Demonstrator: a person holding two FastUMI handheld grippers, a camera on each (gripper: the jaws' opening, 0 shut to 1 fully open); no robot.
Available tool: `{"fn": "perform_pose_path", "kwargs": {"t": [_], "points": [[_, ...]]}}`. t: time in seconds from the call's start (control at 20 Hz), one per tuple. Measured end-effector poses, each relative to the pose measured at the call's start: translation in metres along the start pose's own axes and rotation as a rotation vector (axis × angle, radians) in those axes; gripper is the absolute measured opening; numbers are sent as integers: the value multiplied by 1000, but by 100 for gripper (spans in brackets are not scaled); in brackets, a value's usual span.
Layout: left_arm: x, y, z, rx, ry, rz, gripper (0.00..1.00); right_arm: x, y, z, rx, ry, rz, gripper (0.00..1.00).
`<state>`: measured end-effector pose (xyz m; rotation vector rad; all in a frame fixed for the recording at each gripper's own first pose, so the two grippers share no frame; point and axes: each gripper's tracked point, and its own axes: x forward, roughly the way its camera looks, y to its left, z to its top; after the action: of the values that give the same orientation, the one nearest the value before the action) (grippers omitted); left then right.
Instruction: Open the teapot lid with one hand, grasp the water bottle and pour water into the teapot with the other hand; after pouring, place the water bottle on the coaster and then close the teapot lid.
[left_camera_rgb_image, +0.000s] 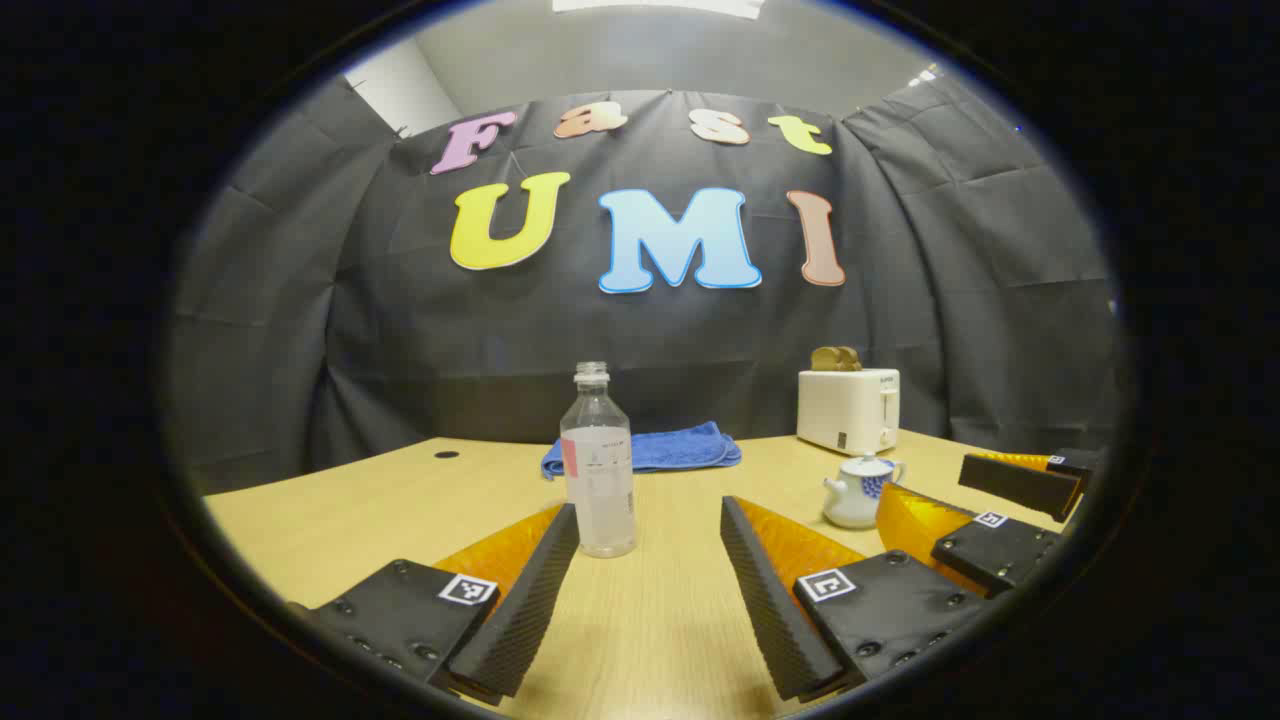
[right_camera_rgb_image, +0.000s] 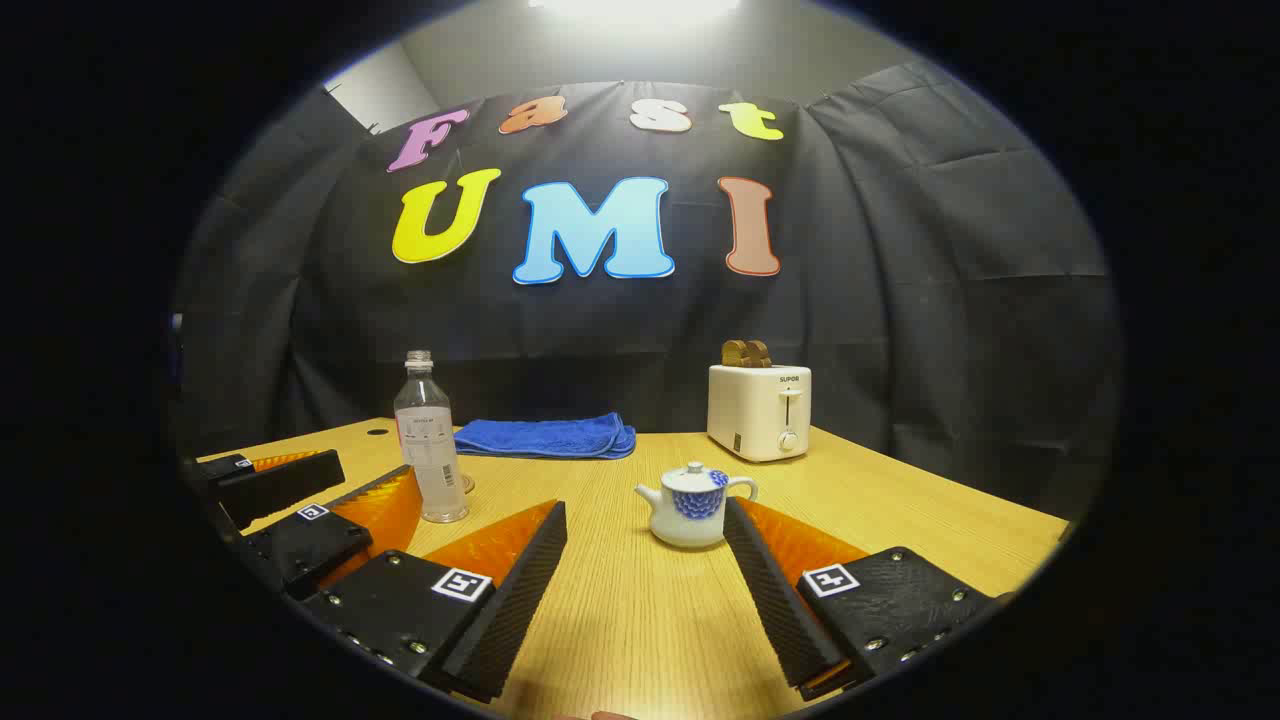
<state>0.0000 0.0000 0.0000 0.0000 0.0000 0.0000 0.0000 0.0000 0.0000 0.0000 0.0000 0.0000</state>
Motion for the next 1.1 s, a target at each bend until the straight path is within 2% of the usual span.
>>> {"fn": "perform_pose_path", "kwargs": {"t": [0.25, 0.4, 0.6, 0.75, 0.85, 1.1], "points": [[0, -3, 0, 0, 6, -16, 99, 0, 0, 0, 0, 1, 0, 97], [0, 4, 0, 0, 2, 17, 99, 0, -2, 0, 0, 4, -8, 97], [0, 3, 0, 1, 6, 17, 99, -1, 5, 0, -1, 2, 32, 97], [1, 4, 0, 3, 2, 23, 99, 0, 1, 0, 0, 1, 15, 97], [1, -1, 0, -1, 2, 0, 99, 1, -3, -1, 5, 10, -12, 97], [6, -8, -1, -24, 13, -57, 99, 12, -7, -4, -7, 30, 4, 95]]}}
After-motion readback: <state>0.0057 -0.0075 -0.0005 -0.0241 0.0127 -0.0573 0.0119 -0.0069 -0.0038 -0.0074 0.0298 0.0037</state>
